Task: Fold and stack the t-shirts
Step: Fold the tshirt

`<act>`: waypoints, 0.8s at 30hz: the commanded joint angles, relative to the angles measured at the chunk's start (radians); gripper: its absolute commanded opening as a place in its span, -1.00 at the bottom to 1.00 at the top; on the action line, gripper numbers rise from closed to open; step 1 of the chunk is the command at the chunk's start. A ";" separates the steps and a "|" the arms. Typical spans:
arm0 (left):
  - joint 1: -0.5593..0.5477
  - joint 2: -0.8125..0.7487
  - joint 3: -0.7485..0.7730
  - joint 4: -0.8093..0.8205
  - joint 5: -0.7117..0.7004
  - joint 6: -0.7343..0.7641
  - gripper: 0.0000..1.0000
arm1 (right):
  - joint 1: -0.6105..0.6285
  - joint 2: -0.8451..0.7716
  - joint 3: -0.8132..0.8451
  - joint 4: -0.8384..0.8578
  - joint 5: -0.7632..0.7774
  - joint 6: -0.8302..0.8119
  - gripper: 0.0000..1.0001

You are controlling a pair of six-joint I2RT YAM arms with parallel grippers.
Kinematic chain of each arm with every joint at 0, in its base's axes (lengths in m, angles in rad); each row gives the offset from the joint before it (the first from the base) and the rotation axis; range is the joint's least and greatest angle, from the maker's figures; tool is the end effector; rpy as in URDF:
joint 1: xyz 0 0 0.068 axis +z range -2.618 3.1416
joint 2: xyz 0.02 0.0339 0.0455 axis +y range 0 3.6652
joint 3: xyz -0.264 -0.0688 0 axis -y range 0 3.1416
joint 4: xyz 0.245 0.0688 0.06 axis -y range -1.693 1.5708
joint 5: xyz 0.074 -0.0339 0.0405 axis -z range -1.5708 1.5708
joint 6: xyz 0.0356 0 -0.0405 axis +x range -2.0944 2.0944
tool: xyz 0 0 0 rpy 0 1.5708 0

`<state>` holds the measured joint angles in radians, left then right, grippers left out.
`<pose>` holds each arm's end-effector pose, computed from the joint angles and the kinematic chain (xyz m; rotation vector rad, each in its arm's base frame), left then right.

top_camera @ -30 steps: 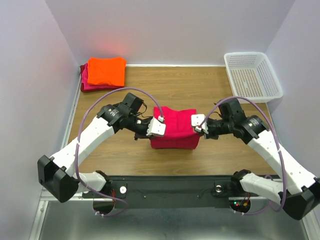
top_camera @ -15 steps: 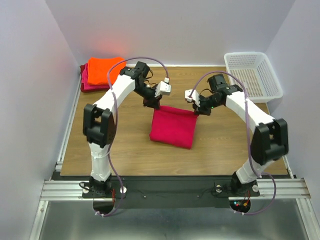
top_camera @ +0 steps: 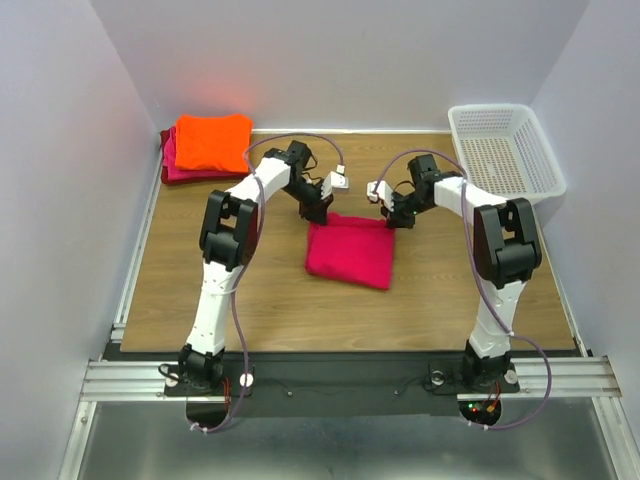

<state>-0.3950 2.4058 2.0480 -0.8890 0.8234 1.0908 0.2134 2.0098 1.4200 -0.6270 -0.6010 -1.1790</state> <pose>0.4491 -0.2155 0.1680 1.7736 1.6744 -0.8631 0.3916 0.1055 0.1691 -1.7203 1.8408 0.4816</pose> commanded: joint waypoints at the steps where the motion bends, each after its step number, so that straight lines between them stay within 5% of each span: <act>1: 0.007 -0.164 -0.158 -0.019 0.032 0.000 -0.81 | 0.021 -0.026 -0.056 0.043 0.027 0.004 -0.99; 5: -0.005 -0.347 -0.444 0.066 0.056 -0.017 -0.81 | 0.066 -0.175 -0.177 0.041 0.017 0.054 -0.99; 8: 0.002 -0.451 -0.512 0.102 0.053 -0.040 -0.81 | 0.076 -0.279 -0.210 0.039 -0.005 0.129 -0.99; 19: 0.096 -0.353 -0.424 0.032 0.074 -0.022 -0.73 | 0.090 -0.212 -0.055 0.039 -0.045 0.209 -0.97; 24: 0.139 -0.280 -0.425 0.065 0.066 -0.019 -0.48 | 0.103 -0.060 0.043 0.059 -0.052 0.281 -0.39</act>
<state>-0.2943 2.0945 1.6165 -0.7956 0.9016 1.0595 0.3130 1.8763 1.3979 -0.5896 -0.6540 -0.9695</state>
